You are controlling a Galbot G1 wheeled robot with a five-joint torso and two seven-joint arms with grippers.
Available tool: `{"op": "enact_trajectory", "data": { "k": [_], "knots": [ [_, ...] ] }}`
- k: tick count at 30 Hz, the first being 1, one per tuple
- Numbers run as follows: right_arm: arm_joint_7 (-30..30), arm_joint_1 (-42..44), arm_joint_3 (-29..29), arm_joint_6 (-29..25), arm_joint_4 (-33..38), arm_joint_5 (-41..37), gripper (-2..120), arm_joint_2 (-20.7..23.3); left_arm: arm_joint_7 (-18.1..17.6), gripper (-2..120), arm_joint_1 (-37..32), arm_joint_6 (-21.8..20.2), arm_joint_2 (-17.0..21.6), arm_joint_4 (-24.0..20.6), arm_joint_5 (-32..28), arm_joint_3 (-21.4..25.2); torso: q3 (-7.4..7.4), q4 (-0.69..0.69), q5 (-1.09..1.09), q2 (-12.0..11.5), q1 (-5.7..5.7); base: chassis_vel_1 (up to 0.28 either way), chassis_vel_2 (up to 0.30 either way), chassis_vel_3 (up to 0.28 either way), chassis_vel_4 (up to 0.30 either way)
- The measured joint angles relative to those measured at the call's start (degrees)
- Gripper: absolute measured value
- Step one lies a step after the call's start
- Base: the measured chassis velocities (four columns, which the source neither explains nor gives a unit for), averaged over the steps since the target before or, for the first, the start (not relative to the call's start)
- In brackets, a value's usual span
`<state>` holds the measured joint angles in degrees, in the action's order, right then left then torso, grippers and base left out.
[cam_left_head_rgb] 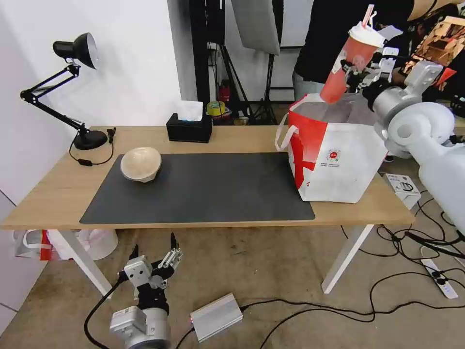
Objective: Pick up the trash from the table and place it into the takeout bag.
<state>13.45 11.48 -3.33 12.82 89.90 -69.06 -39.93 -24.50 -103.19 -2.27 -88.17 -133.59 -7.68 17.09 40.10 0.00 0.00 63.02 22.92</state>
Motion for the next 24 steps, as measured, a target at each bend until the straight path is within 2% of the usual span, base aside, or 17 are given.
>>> {"op": "enact_trajectory", "data": {
  "k": [13, 24],
  "knots": [
    [-0.68, 1.25, -2.49, -0.09, -5.48, 3.34, 3, -2.32, 0.00, 100, 0.13, 0.00, 0.34, -0.21, -0.18, 0.31, 0.00, 0.00, 0.00, 0.00, 0.00, 0.000, 0.000, 0.000, 0.000],
    [-0.15, 1.67, -3.72, -0.18, -6.80, 4.17, 3, -3.53, -0.01, 100, 0.20, 0.01, 1.12, -0.21, -0.32, 0.25, 0.00, 0.00, 0.00, 0.00, 0.00, 0.000, 0.000, 0.000, 0.000]
  ]
}}
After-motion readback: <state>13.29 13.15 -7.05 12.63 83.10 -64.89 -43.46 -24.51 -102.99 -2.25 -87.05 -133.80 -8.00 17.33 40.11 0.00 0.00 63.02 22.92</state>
